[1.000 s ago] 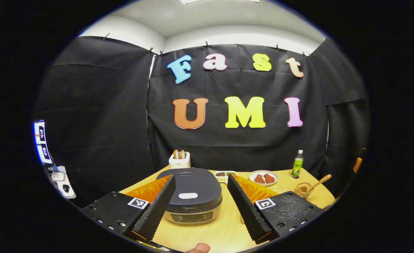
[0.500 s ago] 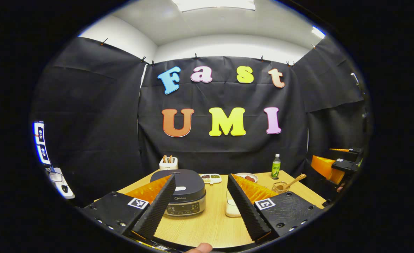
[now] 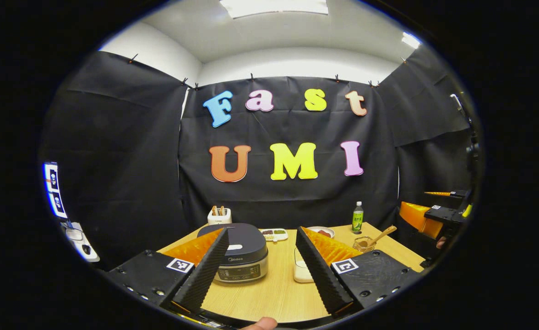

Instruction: Close the left gripper, press the button to open the rice cooker; take a wooden spoon from the chopstick holder with the right hand, scoop a spoonful of rice and pour it into the rice cooker, then put the wooden spoon back into the chopstick holder.

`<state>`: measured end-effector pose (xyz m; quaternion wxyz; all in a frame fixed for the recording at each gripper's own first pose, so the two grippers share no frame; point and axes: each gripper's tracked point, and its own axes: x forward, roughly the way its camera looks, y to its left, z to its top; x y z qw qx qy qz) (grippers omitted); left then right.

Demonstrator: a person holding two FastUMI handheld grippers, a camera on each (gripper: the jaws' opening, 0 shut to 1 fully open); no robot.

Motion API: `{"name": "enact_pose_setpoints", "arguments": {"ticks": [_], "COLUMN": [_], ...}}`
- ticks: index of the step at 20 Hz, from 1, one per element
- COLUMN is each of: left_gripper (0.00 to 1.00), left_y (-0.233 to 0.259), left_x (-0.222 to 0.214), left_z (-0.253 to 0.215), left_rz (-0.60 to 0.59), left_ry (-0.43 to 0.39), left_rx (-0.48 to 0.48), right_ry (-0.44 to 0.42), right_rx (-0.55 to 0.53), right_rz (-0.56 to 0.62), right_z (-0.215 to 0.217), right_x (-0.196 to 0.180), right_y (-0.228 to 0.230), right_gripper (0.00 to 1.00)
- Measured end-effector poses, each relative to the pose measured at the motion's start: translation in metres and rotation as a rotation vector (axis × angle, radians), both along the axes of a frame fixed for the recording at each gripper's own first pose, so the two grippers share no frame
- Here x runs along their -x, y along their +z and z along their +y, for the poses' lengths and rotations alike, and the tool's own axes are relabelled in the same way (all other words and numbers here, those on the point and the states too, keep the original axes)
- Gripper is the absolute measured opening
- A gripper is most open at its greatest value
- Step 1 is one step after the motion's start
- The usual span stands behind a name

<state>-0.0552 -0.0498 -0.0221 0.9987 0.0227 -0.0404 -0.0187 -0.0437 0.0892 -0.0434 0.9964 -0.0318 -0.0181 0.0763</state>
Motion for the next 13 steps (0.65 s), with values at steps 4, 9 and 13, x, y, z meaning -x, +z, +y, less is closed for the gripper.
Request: {"name": "enact_pose_setpoints", "arguments": {"ticks": [4,9,13], "left_gripper": [0.94,0.94,0.94], "left_y": [0.000,0.002,0.003], "left_x": [-0.002,-0.002,-0.002], "left_z": [0.003,-0.001,-0.009], "left_rz": [-0.006,-0.021,-0.038], "left_ry": [0.012,0.002,-0.014], "left_rx": [0.001,-0.004,-0.020], "right_ry": [0.008,0.018,0.016], "right_rx": [0.002,0.007,0.011], "right_rz": [0.011,0.012,0.018], "right_z": [0.000,0.000,-0.002], "right_x": [-0.001,-0.002,-0.004], "right_y": [-0.005,-0.009,-0.013], "right_gripper": [1.00,1.00,0.99]}}
